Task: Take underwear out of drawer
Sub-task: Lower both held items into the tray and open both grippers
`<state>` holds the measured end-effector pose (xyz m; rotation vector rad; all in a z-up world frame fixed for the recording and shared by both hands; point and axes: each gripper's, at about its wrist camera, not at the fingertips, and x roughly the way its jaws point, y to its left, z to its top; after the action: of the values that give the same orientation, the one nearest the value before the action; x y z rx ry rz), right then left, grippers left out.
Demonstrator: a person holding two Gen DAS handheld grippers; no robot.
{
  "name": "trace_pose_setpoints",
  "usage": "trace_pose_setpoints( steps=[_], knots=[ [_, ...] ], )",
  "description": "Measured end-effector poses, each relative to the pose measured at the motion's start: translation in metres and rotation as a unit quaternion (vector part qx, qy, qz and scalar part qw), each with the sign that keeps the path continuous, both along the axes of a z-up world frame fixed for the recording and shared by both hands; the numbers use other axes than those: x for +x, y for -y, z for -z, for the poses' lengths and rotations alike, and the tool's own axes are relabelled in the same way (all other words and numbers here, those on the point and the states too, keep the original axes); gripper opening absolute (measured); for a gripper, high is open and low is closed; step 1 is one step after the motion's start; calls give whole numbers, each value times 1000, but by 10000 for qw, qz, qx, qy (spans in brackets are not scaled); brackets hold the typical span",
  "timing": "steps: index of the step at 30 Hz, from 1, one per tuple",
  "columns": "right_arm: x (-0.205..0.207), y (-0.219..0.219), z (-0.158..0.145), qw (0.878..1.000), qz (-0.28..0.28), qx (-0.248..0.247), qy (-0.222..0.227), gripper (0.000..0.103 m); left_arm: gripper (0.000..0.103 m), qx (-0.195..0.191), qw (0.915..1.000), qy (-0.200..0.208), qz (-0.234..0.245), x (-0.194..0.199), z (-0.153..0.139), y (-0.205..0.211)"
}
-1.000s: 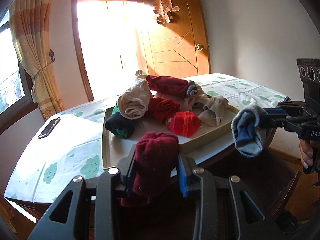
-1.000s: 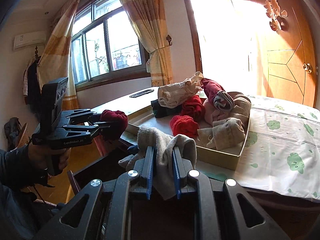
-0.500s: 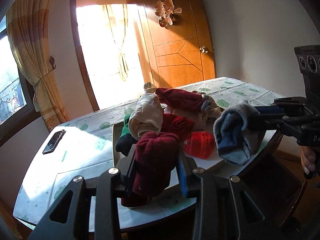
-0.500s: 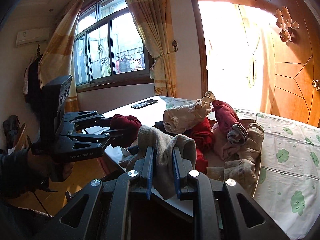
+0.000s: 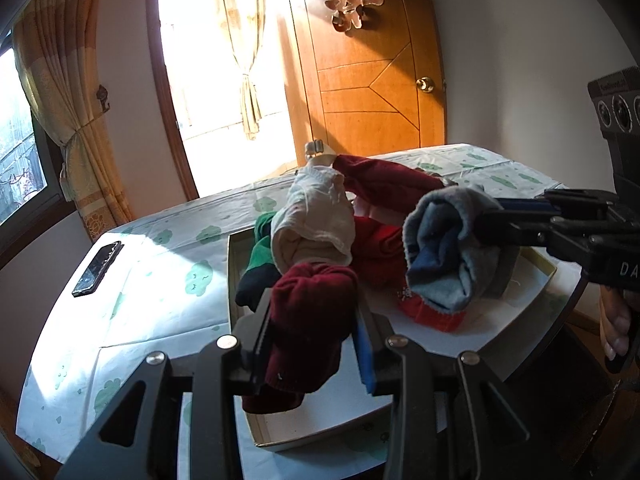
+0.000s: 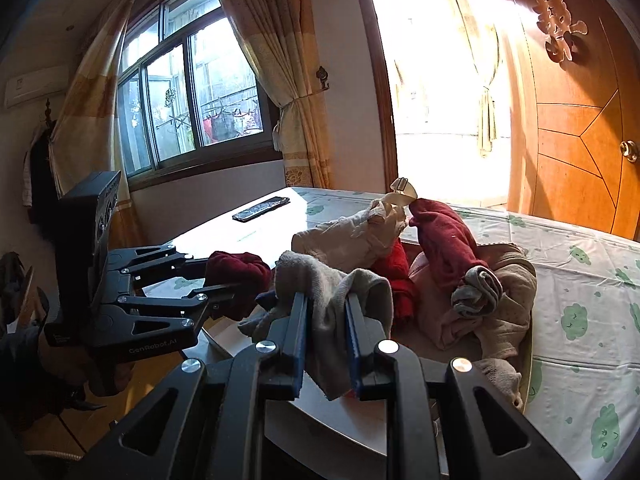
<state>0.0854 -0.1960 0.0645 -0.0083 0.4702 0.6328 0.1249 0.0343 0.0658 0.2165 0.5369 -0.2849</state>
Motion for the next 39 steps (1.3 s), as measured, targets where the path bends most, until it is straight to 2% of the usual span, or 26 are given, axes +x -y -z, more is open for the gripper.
trace_pose_setpoints(
  steps=[15,22,30,39],
  knots=[
    [35,-12,13,9992,151,85,-362,19,34,2,9997,-226,-34,16,15,-1],
    [43,-20,17,9989,153,-27,-436,19,34,-12,9993,-370,-50,24,23,-2],
    [59,-27,39,9964,204,-279,-774,19,34,38,9979,-645,-37,33,43,1],
    [61,-29,44,9956,211,-376,-827,19,34,45,9976,-687,-55,34,48,5]
  ],
)
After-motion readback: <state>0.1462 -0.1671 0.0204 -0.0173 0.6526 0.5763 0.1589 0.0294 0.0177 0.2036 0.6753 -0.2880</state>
